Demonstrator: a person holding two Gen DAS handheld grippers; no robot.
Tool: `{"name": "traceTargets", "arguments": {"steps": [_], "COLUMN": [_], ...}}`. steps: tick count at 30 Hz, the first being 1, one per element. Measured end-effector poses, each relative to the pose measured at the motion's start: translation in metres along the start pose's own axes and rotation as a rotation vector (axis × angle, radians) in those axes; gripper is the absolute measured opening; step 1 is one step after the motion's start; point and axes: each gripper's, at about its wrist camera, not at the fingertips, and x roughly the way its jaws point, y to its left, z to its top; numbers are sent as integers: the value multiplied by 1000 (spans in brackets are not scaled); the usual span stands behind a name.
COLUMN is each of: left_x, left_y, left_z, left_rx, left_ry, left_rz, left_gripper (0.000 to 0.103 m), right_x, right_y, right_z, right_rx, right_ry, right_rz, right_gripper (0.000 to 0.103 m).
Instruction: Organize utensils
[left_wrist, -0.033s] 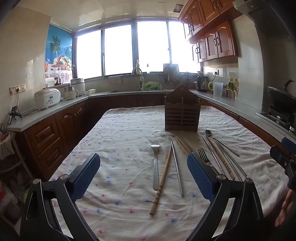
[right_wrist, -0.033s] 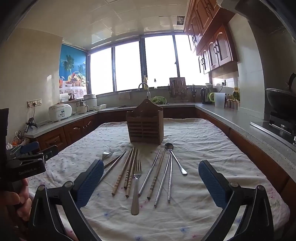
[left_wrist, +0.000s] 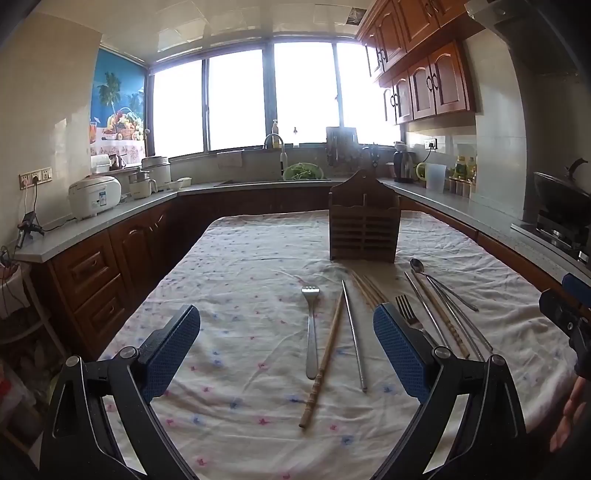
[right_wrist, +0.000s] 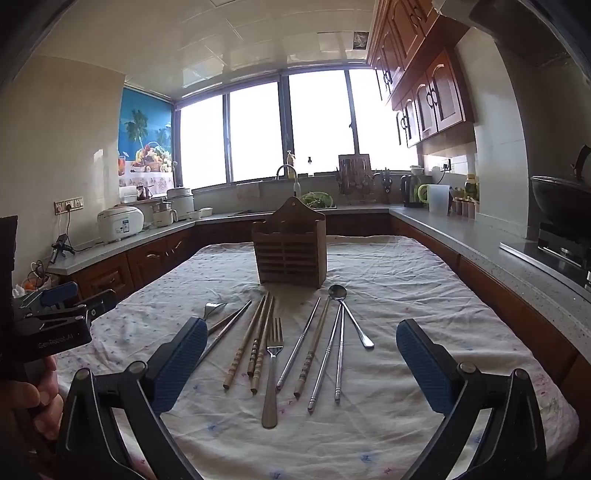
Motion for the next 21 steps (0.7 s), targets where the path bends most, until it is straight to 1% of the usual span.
{"name": "traceTargets", "arguments": {"steps": [21], "left_x": [1], "left_y": [0], "left_z": [-3], "left_rx": [4], "left_ry": [7], "left_rz": [-6], "left_gripper": [97], "right_x": [4], "right_y": [3], "right_z": [-2], "right_rx": [-4], "right_ry": [-13], "right_rz": [-3], "right_gripper": [103]}}
